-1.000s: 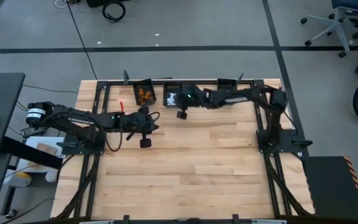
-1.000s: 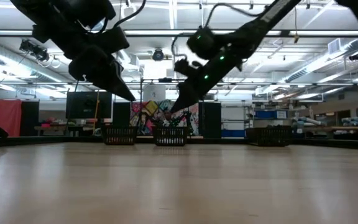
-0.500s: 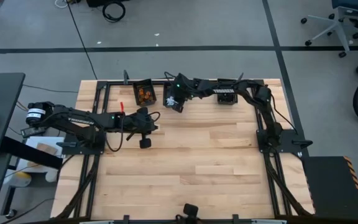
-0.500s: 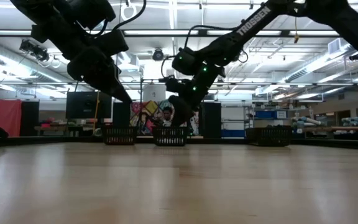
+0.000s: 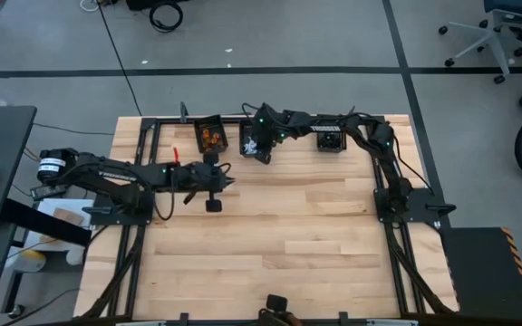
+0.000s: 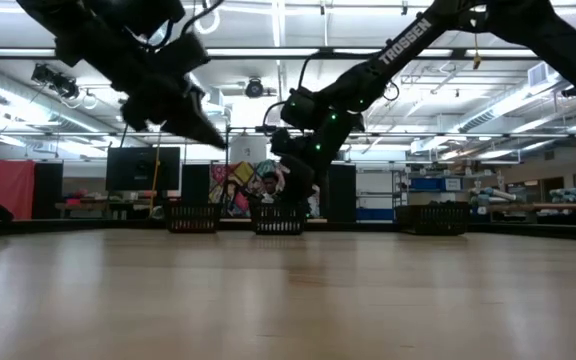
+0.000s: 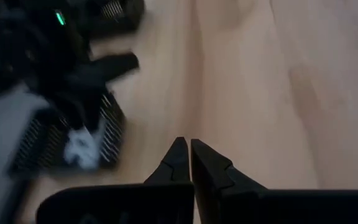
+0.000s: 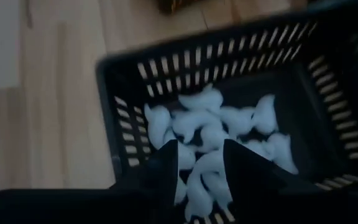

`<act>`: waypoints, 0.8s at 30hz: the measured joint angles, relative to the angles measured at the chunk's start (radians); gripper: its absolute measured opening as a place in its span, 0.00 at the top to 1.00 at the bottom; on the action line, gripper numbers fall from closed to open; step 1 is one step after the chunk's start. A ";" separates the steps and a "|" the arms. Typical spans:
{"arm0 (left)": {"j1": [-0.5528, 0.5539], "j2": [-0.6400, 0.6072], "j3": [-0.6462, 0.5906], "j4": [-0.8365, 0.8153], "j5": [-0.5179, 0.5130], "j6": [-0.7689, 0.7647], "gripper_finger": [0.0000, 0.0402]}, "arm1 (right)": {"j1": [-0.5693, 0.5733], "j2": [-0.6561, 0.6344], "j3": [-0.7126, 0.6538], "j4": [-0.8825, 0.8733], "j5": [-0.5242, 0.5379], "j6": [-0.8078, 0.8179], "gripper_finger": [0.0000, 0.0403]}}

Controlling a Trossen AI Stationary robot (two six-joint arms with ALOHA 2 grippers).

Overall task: Sort Halloween decoration
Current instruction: Return to Home Position

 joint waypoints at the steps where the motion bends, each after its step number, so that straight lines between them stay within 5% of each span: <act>1: 0.008 0.000 0.000 0.028 0.000 0.033 1.00 | 0.000 -0.005 0.000 0.007 -0.002 -0.005 0.66; 12: 0.185 -0.001 0.000 0.244 -0.003 0.239 1.00 | -0.002 -0.177 0.000 0.173 -0.007 -0.148 0.66; 16: 0.265 -0.008 0.004 0.363 0.039 0.057 1.00 | -0.015 -0.272 0.000 0.216 -0.006 -0.150 0.66; 24: 0.392 -0.033 0.120 0.204 0.274 -0.379 1.00 | -0.055 -0.439 -0.001 0.158 -0.152 0.107 0.66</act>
